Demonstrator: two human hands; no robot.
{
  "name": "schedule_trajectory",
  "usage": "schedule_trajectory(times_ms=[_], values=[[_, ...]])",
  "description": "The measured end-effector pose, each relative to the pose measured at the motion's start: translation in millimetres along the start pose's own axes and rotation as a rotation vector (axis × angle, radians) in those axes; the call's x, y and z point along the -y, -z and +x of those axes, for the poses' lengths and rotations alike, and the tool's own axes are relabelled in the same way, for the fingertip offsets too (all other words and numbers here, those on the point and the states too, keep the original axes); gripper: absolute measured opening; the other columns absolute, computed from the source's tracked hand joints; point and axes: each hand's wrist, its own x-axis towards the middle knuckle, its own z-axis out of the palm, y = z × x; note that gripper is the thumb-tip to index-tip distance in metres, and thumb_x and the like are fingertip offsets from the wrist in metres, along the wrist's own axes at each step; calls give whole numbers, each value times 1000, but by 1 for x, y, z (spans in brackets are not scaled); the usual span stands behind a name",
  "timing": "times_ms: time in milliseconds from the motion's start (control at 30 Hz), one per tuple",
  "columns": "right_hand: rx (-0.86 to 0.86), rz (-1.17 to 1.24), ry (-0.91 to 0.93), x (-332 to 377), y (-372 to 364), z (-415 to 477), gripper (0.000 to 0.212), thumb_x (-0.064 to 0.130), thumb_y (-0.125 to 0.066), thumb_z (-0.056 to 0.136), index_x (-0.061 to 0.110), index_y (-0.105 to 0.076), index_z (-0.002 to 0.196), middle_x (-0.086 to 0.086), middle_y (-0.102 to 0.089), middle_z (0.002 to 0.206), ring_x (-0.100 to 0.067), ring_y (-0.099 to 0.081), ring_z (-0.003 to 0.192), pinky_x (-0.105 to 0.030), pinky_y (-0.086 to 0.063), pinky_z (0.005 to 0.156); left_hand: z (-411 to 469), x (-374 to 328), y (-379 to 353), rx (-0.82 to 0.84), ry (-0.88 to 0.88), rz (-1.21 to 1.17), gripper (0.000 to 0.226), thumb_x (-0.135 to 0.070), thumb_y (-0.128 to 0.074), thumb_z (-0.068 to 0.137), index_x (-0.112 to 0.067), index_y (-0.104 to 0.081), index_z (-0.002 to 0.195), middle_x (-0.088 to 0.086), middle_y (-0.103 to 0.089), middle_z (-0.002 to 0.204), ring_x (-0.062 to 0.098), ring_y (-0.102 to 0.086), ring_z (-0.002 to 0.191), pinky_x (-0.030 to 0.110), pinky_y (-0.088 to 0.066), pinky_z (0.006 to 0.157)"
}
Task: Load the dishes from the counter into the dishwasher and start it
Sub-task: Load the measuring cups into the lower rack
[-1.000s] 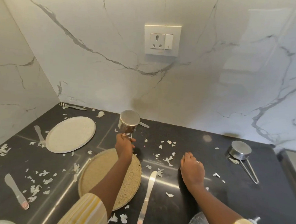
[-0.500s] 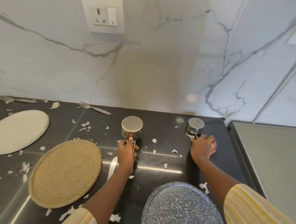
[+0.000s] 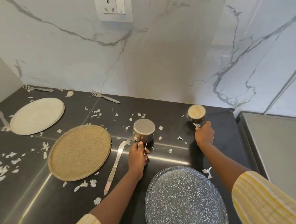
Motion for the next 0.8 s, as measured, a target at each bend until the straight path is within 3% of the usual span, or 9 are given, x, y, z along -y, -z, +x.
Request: schedule_trajectory(times_ms=[100,233,433,633,800], values=[[14,159,10,6,5,-26,25,7,-50,93,3,-45,117,-21,-58,117,-38,-52,112,-51,-41,95,-18,-2,7,-1,23,-20,23,-23,-33,102,-22,-52,88,1,-54,65,4,-39,39,16,-26,35],[59,165,135,6,13,-75,29,5,-53,91,3,-49,120,-19,-60,116,-36,-54,112,-50,-42,95,-47,-1,18,7,40,-57,27,-19,-28,103,-18,-51,88,2,-53,67,9,-36,46,17,-23,38],[48,136,316,-17,29,-168,22,3,-52,91,0,-51,114,-16,-63,102,-31,-57,97,-35,-40,77,-109,19,48,48,19,-61,27,-19,-29,102,-21,-52,89,0,-58,68,8,-39,50,16,-24,38],[54,142,351,-64,56,-271,26,3,-54,91,-1,-49,117,-8,-55,82,-24,-54,79,-29,-36,68,-181,59,79,71,21,-30,26,-20,-33,102,-19,-54,86,-1,-60,64,6,-40,40,15,-24,32],[40,143,266,-124,81,-346,24,-1,-49,92,2,-50,115,-9,-58,89,-25,-56,85,-29,-40,73,-248,98,87,151,7,6,28,-19,-35,101,-17,-55,82,1,-64,64,9,-45,45,19,-28,38]])
